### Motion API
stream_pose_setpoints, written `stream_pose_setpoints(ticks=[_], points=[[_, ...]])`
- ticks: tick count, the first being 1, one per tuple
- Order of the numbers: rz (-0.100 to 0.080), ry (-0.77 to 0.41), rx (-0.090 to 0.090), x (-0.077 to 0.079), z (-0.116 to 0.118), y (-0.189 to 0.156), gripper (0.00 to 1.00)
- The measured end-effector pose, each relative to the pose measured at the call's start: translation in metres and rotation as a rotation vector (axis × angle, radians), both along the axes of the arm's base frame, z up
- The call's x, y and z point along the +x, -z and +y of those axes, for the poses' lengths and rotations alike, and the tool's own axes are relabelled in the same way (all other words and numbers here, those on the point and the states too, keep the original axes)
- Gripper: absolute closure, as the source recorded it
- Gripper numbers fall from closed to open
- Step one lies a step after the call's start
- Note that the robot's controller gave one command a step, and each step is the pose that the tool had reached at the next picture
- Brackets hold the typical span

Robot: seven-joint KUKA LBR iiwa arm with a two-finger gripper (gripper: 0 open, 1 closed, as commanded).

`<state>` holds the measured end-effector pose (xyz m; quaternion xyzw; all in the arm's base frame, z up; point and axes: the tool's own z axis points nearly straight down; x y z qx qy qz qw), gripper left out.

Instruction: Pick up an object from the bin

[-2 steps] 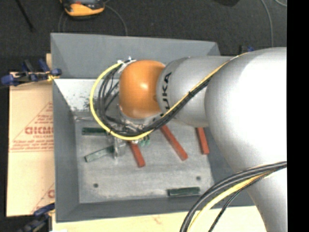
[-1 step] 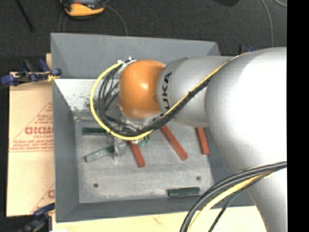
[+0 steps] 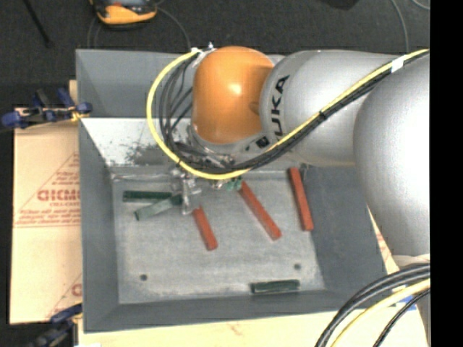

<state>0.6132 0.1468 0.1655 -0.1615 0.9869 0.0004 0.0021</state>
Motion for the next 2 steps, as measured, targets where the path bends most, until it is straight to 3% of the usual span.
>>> stream_pose_setpoints(ticks=[1,2], points=[[0.0,0.001,0.001,0.0,0.0,0.0,1.0],[0.006,-0.014,-0.002,0.003,-0.001,-0.042,1.0]])
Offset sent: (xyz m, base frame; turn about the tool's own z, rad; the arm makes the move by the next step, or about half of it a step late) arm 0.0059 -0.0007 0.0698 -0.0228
